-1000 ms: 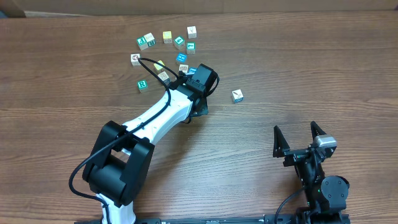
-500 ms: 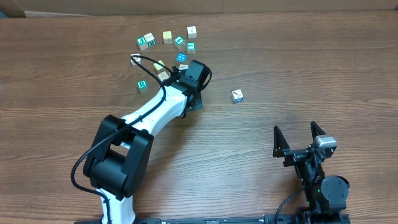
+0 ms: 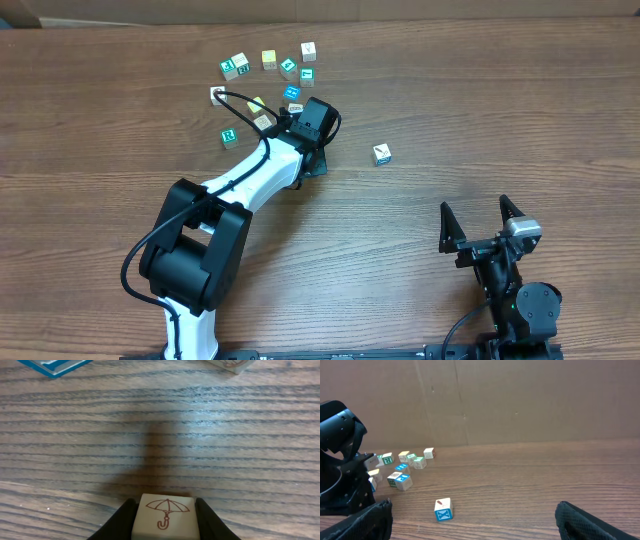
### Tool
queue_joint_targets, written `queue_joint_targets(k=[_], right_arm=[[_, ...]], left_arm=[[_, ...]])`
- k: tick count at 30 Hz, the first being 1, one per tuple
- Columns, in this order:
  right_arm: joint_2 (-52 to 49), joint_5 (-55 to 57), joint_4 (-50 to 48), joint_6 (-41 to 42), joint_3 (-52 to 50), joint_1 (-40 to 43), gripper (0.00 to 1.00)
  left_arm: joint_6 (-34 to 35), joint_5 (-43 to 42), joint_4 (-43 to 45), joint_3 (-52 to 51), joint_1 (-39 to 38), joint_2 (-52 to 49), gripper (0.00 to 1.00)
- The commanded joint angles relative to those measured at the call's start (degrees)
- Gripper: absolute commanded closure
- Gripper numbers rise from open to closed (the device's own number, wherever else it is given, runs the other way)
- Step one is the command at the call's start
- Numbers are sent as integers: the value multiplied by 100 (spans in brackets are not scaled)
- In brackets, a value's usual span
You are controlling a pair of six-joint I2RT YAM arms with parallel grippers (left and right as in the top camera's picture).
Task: Form a horizontal line
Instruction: 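Carry the umbrella block rightward and lower it onto the table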
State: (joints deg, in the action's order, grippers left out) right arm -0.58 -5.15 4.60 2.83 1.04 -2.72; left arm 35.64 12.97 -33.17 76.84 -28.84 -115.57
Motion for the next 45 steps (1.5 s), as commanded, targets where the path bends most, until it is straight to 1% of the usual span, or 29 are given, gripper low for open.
queue_joint_targets(k=[1,5,7,8,9,10,13,17,19,25,29,30,32,35,40,43,45], right_arm=[[42,-9,-22,11,-59,17,0],[42,-9,-22,11,-59,17,0],[42,-9,-22,11,-59,17,0],[42,-9,-22,11,-59,17,0],[42,-9,-22,11,-59,17,0],[42,-9,-22,11,-59,17,0],[42,-9,-22,11,-59,17,0],[42,-9,-22,11,-59,17,0],[42,-9,-22,11,-59,17,0],[42,-9,-22,11,-59,17,0],[42,-9,-22,11,-59,17,0],[42,-9,-22,11,-59,17,0],[42,-9,-22,11,-59,17,0],[42,-9,-22,13,-59,17,0],[42,-11,-22,11,-59,17,0],[42,-9,-22,11,-59,17,0],[42,-9,-22,11,-59,17,0]], left_arm=[[-79,-81,4,-15,-4,-103,66],[-94,-79,0,-15,-4,-103,57],[-94,-96,-7,-15,-7,-103,55],[-94,-116,-15,-15,-7,-103,56],[-92,-125,-22,-15,-4,-103,61],[-94,-122,-24,-15,-4,-103,64],[-92,-162,-70,-15,-4,-103,66],[-92,-232,-131,-15,-4,-103,74],[-92,-234,-136,-15,-7,-103,75],[-94,-254,-153,-15,-7,-103,71],[-94,-256,-177,-15,-7,-103,62],[-94,-256,-179,-15,-7,-103,61],[-94,-256,-181,-15,-7,-103,62],[-92,-258,-195,-15,-7,-103,67],[-96,-402,-199,-15,-7,-103,67],[-96,-402,-201,-15,-4,-103,62],[-98,-404,-219,-15,-4,-103,56]])
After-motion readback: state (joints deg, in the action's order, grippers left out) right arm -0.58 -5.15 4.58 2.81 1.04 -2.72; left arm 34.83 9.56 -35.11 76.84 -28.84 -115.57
